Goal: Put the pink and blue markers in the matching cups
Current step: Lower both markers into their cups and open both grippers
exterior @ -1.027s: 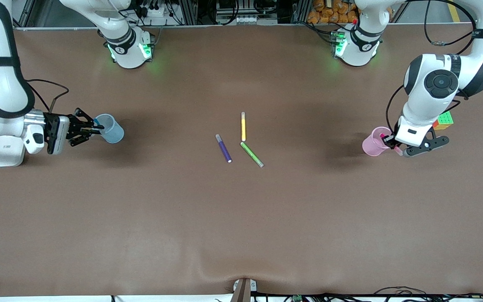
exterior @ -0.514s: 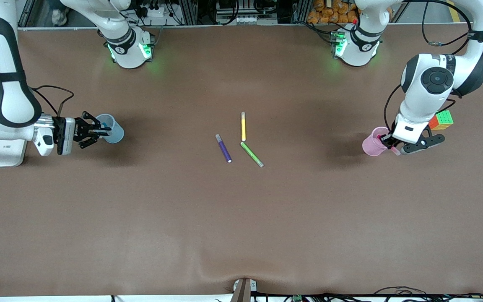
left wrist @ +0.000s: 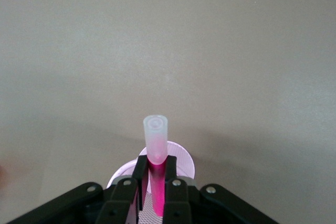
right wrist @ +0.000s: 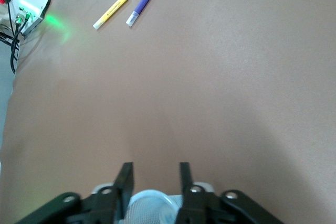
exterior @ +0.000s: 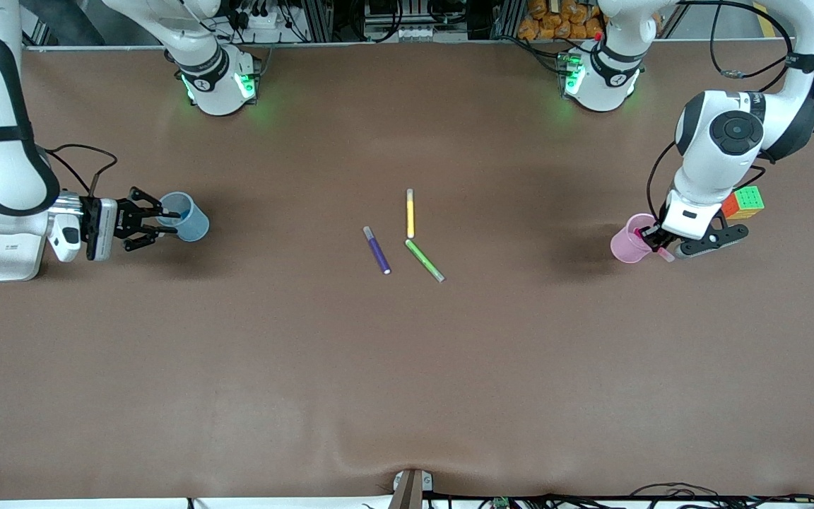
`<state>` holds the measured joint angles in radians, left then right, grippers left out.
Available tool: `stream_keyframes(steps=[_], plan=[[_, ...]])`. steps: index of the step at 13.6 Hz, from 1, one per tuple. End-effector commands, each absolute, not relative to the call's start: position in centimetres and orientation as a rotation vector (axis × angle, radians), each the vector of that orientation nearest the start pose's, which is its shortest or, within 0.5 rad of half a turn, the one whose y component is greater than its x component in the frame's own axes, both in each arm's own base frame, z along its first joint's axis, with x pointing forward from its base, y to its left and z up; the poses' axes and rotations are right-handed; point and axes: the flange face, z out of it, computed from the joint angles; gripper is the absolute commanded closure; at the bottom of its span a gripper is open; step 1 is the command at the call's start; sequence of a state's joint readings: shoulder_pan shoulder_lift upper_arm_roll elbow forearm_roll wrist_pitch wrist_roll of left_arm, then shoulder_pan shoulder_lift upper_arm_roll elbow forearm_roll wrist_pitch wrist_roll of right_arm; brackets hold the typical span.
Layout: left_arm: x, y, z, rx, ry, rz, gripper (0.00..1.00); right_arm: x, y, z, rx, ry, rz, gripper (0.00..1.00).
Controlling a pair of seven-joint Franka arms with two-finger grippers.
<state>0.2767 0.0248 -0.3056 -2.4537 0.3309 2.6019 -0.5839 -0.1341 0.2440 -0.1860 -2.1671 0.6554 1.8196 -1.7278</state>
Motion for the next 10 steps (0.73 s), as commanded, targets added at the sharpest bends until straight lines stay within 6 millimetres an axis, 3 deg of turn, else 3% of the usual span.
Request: stream_keyframes(steps=[1, 3, 6, 7, 8, 10], plan=[[48.5, -2.0, 30.2, -2.959, -0.394, -0.286, 0.82, 48.7, -11.9, 26.5, -2.039, -1.175, -0.248, 0.0], [48.5, -2.1, 30.2, -2.959, -0.388, -0.282, 0.81, 49.6, -12.1, 28.2, -2.061, -1.095, -0.217, 0.0], [48.4, -1.9, 30.4, -2.951, -0.39, -0.269, 0.59, 52.7, -12.9, 32.7, -2.179, -0.951, -0.162, 0.0], [48.4, -1.9, 30.4, -2.95, -0.388, -0.265, 0.45, 53.9, -12.8, 34.9, -2.229, -0.881, -0.104, 0.0], [48.4, -2.0, 30.4, -2.95, -0.395, -0.269, 0.03, 55.0, -12.8, 37.4, -2.296, -0.798, -0.03, 0.0], [49.3, -2.0, 31.6, -2.948, -0.397, -0.307, 0.0, 57.5, -12.9, 44.0, -2.489, -0.597, 0.095, 0.0]])
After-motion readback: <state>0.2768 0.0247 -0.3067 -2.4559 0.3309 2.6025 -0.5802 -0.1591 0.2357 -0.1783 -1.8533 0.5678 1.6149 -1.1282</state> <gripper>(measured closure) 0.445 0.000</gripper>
